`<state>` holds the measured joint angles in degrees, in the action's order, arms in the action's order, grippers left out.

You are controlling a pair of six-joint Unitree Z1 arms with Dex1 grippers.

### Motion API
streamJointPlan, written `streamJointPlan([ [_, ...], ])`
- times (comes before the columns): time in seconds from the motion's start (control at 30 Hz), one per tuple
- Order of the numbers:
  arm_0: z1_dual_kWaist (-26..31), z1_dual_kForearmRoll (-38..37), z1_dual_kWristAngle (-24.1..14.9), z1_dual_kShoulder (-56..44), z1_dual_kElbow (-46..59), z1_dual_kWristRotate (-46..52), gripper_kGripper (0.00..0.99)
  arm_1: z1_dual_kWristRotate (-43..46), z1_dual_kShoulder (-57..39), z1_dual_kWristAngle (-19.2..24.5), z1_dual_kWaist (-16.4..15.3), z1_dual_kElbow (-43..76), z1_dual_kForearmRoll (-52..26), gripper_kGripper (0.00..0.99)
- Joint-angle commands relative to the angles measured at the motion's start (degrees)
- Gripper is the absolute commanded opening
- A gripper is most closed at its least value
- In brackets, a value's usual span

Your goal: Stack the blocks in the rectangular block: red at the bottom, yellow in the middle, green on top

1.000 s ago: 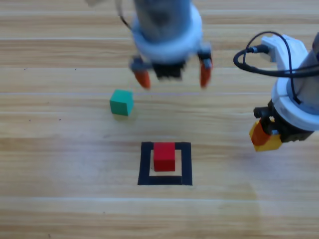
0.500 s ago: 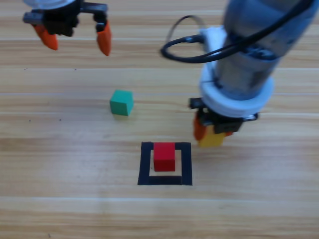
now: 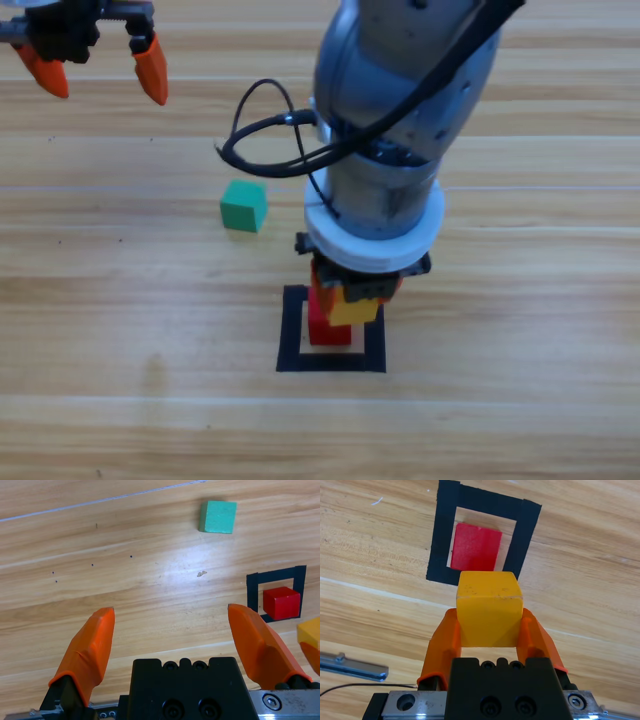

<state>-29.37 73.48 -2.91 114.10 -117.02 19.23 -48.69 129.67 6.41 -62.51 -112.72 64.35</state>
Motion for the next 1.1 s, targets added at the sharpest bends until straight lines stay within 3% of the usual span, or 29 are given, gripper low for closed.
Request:
streamJointPlan([
  [0.03, 1.3, -0.1, 1.0, 1.0, 1.6, -0.5, 0.963, -1.5, 6.4, 2.6, -1.5, -3.7, 2.9, 0.000],
  [1.1, 1.4, -3.5, 0.9, 3.4, 4.8, -0.6, 0.960, -6.9, 10.6, 4.0, -1.5, -9.6, 3.8, 0.000],
])
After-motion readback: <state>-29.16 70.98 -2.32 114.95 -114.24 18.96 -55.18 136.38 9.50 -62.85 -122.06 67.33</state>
